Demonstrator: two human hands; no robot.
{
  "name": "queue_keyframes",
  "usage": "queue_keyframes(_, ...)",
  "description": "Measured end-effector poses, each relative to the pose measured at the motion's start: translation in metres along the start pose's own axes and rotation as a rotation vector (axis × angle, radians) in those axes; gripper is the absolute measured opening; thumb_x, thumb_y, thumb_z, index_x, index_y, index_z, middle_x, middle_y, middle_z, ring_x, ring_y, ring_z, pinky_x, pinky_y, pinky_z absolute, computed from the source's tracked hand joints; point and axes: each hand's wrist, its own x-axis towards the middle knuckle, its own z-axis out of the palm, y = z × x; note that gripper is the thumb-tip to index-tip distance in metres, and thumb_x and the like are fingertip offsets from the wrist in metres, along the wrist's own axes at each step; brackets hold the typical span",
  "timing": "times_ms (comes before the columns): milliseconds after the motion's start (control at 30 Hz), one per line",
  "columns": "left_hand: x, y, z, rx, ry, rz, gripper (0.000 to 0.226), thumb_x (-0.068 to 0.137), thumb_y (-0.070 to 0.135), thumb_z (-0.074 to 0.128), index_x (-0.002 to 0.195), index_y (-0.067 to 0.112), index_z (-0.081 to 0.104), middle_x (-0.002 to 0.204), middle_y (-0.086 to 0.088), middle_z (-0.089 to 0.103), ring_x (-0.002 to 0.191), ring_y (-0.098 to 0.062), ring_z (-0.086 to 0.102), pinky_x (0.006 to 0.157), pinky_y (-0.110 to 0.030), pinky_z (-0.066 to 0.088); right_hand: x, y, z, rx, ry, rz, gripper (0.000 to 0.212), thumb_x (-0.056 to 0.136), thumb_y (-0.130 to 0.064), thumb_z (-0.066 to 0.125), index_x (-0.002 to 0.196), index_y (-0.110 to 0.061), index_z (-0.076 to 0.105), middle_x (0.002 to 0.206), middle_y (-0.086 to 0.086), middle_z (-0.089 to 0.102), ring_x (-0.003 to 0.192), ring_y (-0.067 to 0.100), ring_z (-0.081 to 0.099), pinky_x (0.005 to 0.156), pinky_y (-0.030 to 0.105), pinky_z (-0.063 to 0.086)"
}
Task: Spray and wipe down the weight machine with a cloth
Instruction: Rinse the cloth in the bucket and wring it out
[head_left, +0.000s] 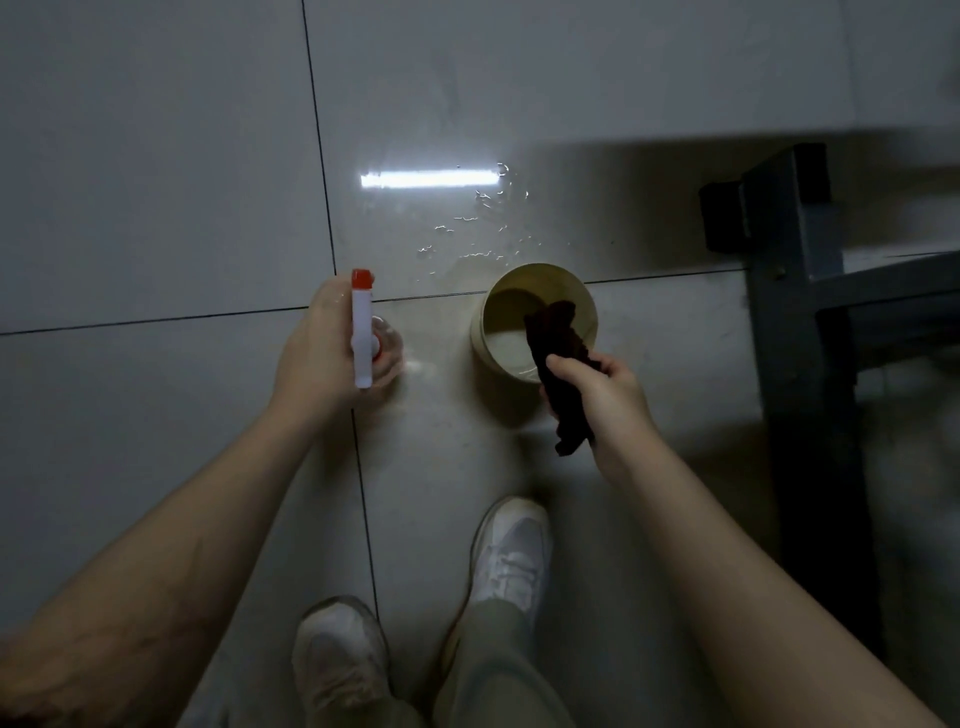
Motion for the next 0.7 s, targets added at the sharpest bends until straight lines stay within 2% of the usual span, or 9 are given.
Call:
queue_keyframes(100, -0.016, 0.008, -0.005, 0.01, -0.018, 0.061, 0.041, 0.075, 0.032, 0.058, 0.112, 0.022, 0.041, 0.073, 0.001, 0.049, 0.064, -0.024, 0.051, 0.058, -0.036, 0.046, -0.01, -0.003, -0.001, -0.017, 0.027, -0.028, 0.044, 0.081, -0.02, 0.072, 0.114, -0.013, 0.045, 0.111, 0.018, 0.061, 0.092, 0.031, 0.063, 0.068, 0.04, 0.052)
queue_keyframes(167, -0.024, 0.019, -0.013, -0.023, -0.074, 0.089, 0.047, 0.067, 0.045, 0.052, 0.109, 0.028, 0.04, 0.077, 0.007, 0.049, 0.064, -0.014, 0.05, 0.063, -0.037, 0.05, -0.02, -0.008, 0.0, -0.017, 0.068, -0.043, 0.052, 0.08, -0.02, 0.072, 0.122, -0.013, 0.042, 0.116, 0.011, 0.057, 0.096, 0.03, 0.062, 0.081, 0.045, 0.054)
queue_keyframes(200, -0.028, 0.027, -0.017, -0.035, -0.111, 0.088, 0.047, 0.066, 0.048, 0.052, 0.107, 0.032, 0.038, 0.081, 0.006, 0.052, 0.067, -0.011, 0.052, 0.065, -0.033, 0.05, -0.026, -0.011, 0.0, -0.021, 0.074, -0.042, 0.055, 0.081, -0.018, 0.072, 0.127, -0.012, 0.042, 0.114, 0.008, 0.057, 0.094, 0.029, 0.062, 0.083, 0.044, 0.054)
queue_keyframes(267, -0.039, 0.045, -0.026, -0.035, -0.194, 0.106, 0.037, 0.075, 0.034, 0.062, 0.101, 0.031, 0.037, 0.078, -0.012, 0.057, 0.057, -0.014, 0.055, 0.052, -0.024, 0.046, -0.038, -0.019, -0.002, -0.012, 0.053, -0.017, 0.044, 0.084, -0.014, 0.068, 0.124, -0.007, 0.051, 0.098, 0.008, 0.061, 0.08, 0.024, 0.062, 0.075, 0.039, 0.052)
queue_keyframes(333, -0.049, 0.064, -0.034, 0.021, -0.223, 0.136, 0.037, 0.081, 0.022, 0.068, 0.105, 0.03, 0.041, 0.075, -0.01, 0.055, 0.058, -0.013, 0.058, 0.05, -0.017, 0.046, -0.054, -0.029, -0.004, 0.047, 0.028, 0.044, 0.029, 0.086, -0.011, 0.064, 0.114, -0.007, 0.057, 0.09, 0.008, 0.063, 0.073, 0.021, 0.059, 0.072, 0.037, 0.052)
queue_keyframes(400, -0.058, 0.082, -0.041, 0.109, -0.197, 0.171, 0.053, 0.08, 0.021, 0.071, 0.123, 0.02, 0.042, 0.084, -0.002, 0.055, 0.069, -0.015, 0.06, 0.062, -0.033, 0.057, -0.072, -0.04, -0.006, 0.103, 0.028, 0.08, 0.026, 0.087, -0.01, 0.064, 0.111, -0.009, 0.056, 0.093, 0.009, 0.062, 0.073, 0.021, 0.06, 0.074, 0.038, 0.053)
queue_keyframes(467, -0.069, 0.102, -0.052, 0.155, -0.19, 0.191, 0.059, 0.079, 0.019, 0.072, 0.129, 0.018, 0.039, 0.089, 0.0, 0.054, 0.075, -0.023, 0.06, 0.067, -0.042, 0.057, -0.092, -0.052, -0.009, 0.119, 0.037, 0.062, 0.029, 0.087, -0.009, 0.063, 0.114, -0.006, 0.054, 0.093, 0.012, 0.062, 0.07, 0.022, 0.06, 0.069, 0.037, 0.053)
queue_keyframes(600, -0.096, 0.143, -0.075, 0.19, -0.21, 0.265, 0.057, 0.081, 0.018, 0.07, 0.128, 0.015, 0.04, 0.093, 0.006, 0.042, 0.076, -0.016, 0.05, 0.064, -0.029, 0.045, -0.133, -0.077, -0.016, 0.118, 0.043, 0.009, 0.031, 0.089, -0.009, 0.06, 0.117, -0.004, 0.047, 0.089, 0.015, 0.063, 0.07, 0.021, 0.062, 0.061, 0.032, 0.053)
queue_keyframes(700, -0.116, 0.171, -0.094, 0.193, -0.227, 0.295, 0.058, 0.08, 0.018, 0.072, 0.128, 0.015, 0.04, 0.094, 0.008, 0.041, 0.076, -0.016, 0.051, 0.066, -0.031, 0.05, -0.163, -0.094, -0.023, 0.147, 0.035, -0.011, 0.037, 0.089, -0.01, 0.059, 0.122, -0.005, 0.046, 0.097, 0.018, 0.064, 0.071, 0.021, 0.062, 0.061, 0.031, 0.052)
